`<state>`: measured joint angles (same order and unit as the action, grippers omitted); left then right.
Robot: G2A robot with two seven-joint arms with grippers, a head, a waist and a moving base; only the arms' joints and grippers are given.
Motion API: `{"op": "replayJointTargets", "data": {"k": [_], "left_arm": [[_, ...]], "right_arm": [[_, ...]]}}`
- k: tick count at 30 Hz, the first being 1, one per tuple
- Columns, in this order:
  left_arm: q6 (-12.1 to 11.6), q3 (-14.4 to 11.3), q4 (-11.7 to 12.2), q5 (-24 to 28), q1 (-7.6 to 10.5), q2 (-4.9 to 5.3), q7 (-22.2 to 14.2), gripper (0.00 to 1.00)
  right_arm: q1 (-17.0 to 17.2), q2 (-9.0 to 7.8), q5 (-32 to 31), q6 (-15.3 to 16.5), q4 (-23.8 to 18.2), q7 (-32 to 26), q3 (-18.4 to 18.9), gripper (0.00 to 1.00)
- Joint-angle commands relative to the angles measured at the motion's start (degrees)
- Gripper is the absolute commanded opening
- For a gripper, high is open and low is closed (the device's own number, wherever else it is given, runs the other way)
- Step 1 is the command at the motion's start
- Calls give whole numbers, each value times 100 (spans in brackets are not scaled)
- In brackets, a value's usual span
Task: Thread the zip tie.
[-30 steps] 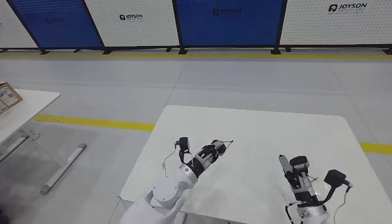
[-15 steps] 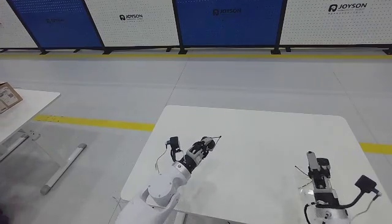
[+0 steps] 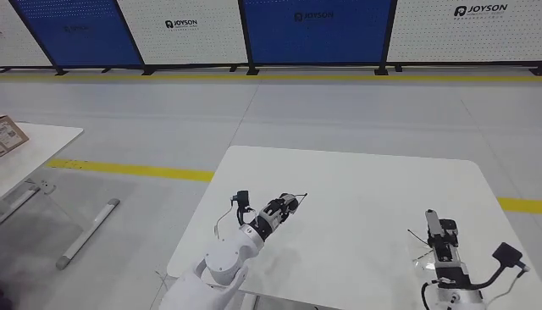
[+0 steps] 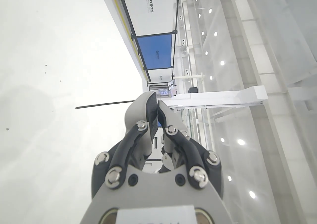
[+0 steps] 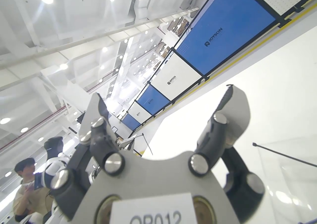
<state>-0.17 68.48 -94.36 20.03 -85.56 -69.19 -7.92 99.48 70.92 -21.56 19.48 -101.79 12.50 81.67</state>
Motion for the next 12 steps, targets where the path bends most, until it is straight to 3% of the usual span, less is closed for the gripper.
{"op": "replayJointTargets", "data": {"k": [1,4,12], "left_arm": [[-50,49,31,124,-16,-8,104,0],[-117,154,150,305,-53,-29,486,0],[-77,172,186,349,-30,-33,511,0]], "right_arm": [[0,0,0,0,0,0,0,100],[0,0,0,0,0,0,0,100],[0,0,0,0,0,0,0,100]]}}
